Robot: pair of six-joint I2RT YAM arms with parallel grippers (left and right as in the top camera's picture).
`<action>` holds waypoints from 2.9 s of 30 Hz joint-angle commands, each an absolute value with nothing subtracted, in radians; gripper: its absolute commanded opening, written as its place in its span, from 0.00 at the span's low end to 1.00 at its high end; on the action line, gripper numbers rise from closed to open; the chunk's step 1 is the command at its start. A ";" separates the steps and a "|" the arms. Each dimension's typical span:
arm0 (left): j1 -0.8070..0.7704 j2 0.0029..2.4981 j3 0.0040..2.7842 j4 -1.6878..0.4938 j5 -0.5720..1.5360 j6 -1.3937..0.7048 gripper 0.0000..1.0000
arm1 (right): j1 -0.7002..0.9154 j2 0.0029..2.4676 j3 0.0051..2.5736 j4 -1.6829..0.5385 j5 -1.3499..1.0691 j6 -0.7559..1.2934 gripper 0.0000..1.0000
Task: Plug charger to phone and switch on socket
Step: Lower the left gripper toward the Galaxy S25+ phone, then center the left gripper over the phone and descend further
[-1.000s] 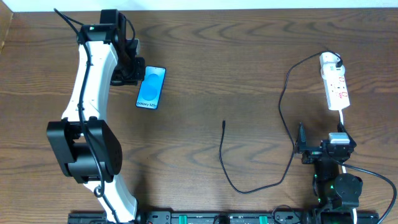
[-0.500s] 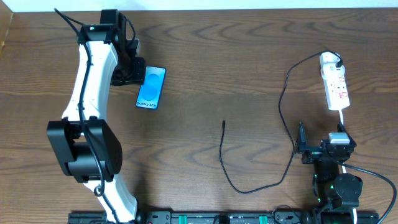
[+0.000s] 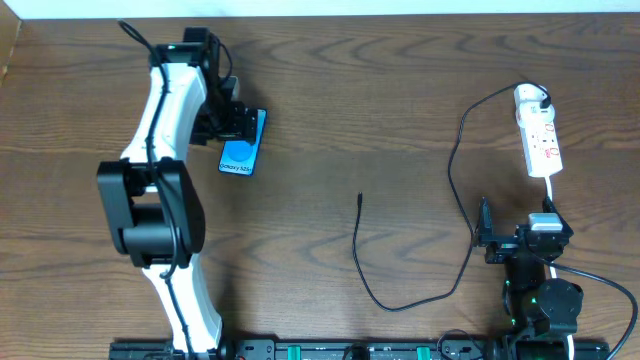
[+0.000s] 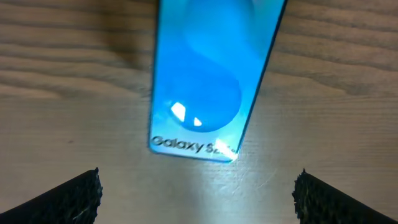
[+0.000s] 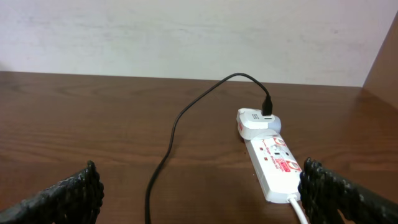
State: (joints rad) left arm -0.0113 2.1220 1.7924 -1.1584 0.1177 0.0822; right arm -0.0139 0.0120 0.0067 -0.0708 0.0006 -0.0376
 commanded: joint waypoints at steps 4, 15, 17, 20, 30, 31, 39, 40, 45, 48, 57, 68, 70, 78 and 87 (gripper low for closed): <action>-0.027 2.206 1.835 -1.162 0.119 0.076 0.98 | -0.020 0.006 0.006 -0.075 0.009 -0.046 0.99; -0.027 2.241 1.882 -1.109 0.119 0.087 0.98 | -0.020 0.006 0.006 -0.075 0.009 -0.046 0.99; -0.027 2.241 1.882 -1.093 0.119 0.086 0.98 | -0.020 0.006 0.006 -0.075 0.009 -0.046 0.99; -0.027 2.243 1.882 -1.077 0.119 0.090 0.98 | -0.020 0.006 0.006 -0.075 0.009 -0.046 0.99; -0.027 2.243 1.882 -1.052 0.120 0.094 0.98 | -0.020 0.006 0.006 -0.075 0.009 -0.046 0.99; -0.027 2.243 1.882 -1.049 0.119 0.093 0.98 | -0.020 0.006 0.006 -0.075 0.009 -0.046 0.99; -0.027 2.243 1.870 -1.026 0.120 0.089 0.98 | -0.020 0.006 0.006 -0.075 0.009 -0.046 0.99; -0.027 2.243 1.867 -1.022 0.120 0.090 0.98 | -0.020 0.006 0.006 -0.075 0.009 -0.046 0.99; -0.028 2.243 1.857 -1.008 0.120 0.090 0.98 | -0.020 0.006 0.006 -0.075 0.009 -0.046 0.99; -0.031 2.243 1.856 -1.008 0.120 0.090 0.98 | -0.020 0.006 0.006 -0.075 0.009 -0.046 0.99; -0.031 2.243 1.834 -1.007 0.120 0.090 0.98 | -0.020 0.006 0.006 -0.075 0.009 -0.046 0.99; -0.031 2.243 1.796 -0.957 0.120 0.090 0.98 | -0.020 0.006 0.006 -0.075 0.009 -0.046 0.99; -0.031 2.244 1.793 -0.953 0.120 0.090 0.98 | -0.020 0.006 0.006 -0.075 0.009 -0.046 0.99; -0.038 2.244 1.778 -0.942 0.120 0.090 0.98 | -0.020 0.006 0.006 -0.075 0.009 -0.046 0.99; -0.075 2.244 1.770 -0.925 0.062 0.089 0.98 | -0.020 0.006 0.006 -0.075 0.009 -0.046 0.99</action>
State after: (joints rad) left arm -0.0624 2.2314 1.7779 -0.9276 0.1013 0.0830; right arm -0.0139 0.0120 0.0067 -0.0708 0.0006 -0.0376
